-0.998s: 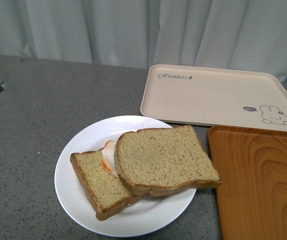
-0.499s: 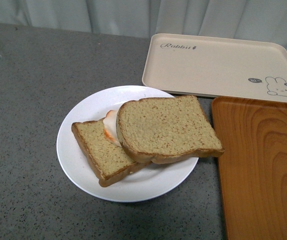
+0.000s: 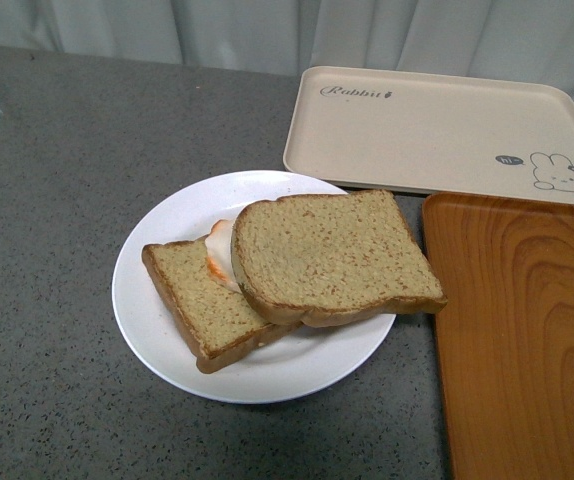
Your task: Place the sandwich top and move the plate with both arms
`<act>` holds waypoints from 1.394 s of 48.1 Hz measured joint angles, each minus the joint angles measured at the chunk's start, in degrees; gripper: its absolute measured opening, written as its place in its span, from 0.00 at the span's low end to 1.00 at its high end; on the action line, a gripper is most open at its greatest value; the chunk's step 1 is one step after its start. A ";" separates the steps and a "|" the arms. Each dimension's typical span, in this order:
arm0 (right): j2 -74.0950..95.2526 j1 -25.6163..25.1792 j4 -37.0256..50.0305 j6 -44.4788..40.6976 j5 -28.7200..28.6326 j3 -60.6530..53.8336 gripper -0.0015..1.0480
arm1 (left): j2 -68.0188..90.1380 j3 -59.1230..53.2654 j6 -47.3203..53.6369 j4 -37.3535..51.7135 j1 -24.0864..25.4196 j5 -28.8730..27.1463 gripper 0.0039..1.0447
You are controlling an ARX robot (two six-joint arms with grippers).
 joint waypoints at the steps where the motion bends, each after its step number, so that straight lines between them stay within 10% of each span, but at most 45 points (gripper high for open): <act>1: 0.00 0.00 0.00 0.00 0.00 0.00 0.91 | 0.00 0.00 0.00 0.00 0.00 0.00 0.94; 36: 0.00 0.00 0.00 -0.02 0.00 0.00 0.91 | 0.11 0.07 -0.28 -0.11 -0.04 -0.35 0.94; 41: 0.00 0.00 -0.02 0.00 0.04 0.00 0.91 | 11.74 7.56 -14.71 -18.93 -4.42 -13.60 0.94; 46: -0.04 0.00 -0.02 0.00 0.00 0.00 0.91 | 20.04 9.44 -32.52 -26.45 -6.03 -15.04 0.94; 67: -0.04 0.00 -0.02 0.00 0.02 0.00 0.91 | 51.84 9.66 -47.63 7.08 -2.95 -8.92 0.94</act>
